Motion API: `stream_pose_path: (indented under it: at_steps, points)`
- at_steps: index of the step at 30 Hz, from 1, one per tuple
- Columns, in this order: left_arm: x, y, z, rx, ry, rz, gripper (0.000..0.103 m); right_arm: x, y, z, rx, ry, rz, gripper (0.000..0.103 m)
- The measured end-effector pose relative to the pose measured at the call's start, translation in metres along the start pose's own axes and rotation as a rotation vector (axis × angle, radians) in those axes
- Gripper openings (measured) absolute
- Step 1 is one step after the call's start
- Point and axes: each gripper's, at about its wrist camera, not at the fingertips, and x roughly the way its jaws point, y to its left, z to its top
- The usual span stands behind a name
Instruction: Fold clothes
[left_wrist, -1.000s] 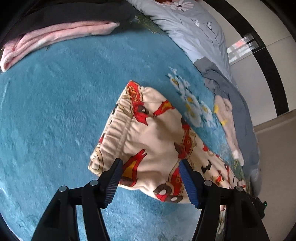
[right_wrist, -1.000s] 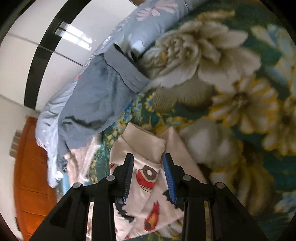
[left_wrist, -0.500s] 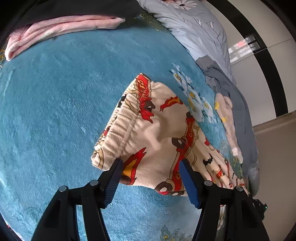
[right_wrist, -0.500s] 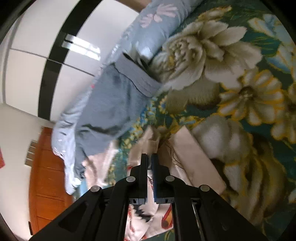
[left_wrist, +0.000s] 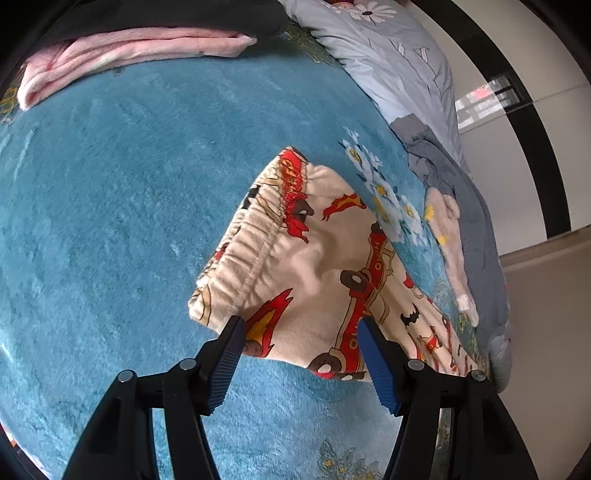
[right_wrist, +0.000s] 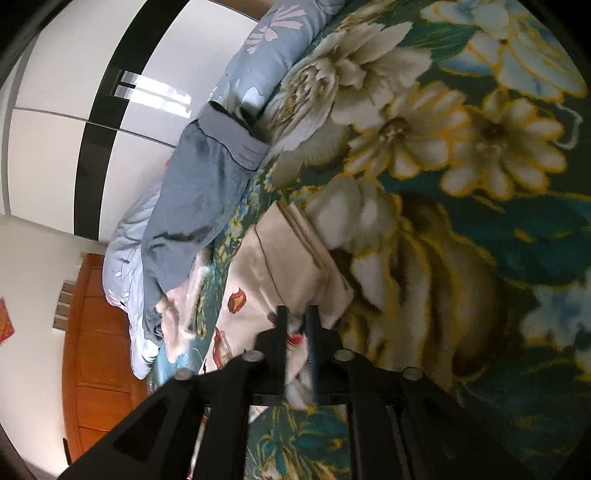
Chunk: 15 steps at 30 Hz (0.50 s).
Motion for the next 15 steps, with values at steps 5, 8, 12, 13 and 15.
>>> stream_pose_path:
  at_steps: [5, 8, 12, 13, 15]
  points:
    - [-0.005, 0.007, -0.004, -0.040, -0.020, -0.011, 0.067, -0.008, -0.014, -0.001, 0.036, -0.022, 0.004, 0.037]
    - [-0.006, 0.012, -0.008, -0.068, -0.029, 0.008, 0.068, 0.001, -0.017, 0.001, 0.063, -0.026, 0.010, 0.039]
    - [-0.006, 0.023, -0.012, -0.105, -0.023, 0.008, 0.068, 0.010, -0.008, 0.004, 0.058, -0.059, 0.036, 0.046]
    - [-0.006, 0.025, -0.013, -0.110, -0.022, 0.008, 0.068, 0.014, -0.007, 0.004, 0.056, -0.060, 0.039, 0.046]
    - [-0.003, 0.029, -0.014, -0.125, -0.019, 0.000, 0.069, 0.019, -0.001, 0.004, 0.036, -0.065, 0.042, 0.048]
